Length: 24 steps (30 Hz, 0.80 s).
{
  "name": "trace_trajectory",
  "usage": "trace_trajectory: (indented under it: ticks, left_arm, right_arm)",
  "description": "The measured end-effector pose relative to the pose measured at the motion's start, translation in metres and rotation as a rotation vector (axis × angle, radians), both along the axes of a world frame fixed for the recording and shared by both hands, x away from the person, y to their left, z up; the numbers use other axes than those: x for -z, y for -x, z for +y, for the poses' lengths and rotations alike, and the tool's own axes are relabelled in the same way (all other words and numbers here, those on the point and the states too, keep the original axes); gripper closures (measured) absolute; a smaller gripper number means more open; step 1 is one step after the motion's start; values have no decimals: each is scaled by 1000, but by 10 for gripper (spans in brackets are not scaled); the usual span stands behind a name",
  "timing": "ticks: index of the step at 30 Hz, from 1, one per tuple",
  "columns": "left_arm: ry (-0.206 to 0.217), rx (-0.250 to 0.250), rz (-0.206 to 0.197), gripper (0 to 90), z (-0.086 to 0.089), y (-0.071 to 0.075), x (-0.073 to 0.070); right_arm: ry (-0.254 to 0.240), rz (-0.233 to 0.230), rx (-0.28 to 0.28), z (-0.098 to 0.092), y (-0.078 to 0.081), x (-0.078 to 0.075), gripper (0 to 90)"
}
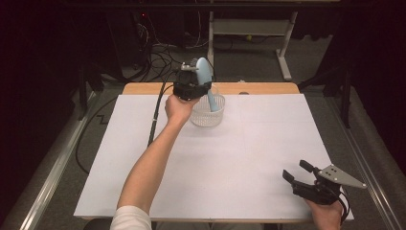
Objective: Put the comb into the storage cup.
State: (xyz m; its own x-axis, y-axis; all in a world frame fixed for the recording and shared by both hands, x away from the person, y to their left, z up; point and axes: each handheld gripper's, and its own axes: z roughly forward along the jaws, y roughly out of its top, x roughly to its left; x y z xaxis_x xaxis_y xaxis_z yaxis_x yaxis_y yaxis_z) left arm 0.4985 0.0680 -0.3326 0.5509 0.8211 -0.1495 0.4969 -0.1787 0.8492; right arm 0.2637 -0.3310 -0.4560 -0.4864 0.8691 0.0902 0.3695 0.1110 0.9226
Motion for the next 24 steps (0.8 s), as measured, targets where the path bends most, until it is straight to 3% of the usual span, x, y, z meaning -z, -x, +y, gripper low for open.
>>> trace_trajectory:
  ticks: [9,24]
  left_arm:
    - [-18,2,15,522,-5,-2,9]
    - [-12,-9,35,522,-8,-3,27]
  right_arm:
    - [-1,-3,-2,0,0,0,225]
    - [-2,-5,0,1,0,0,225]
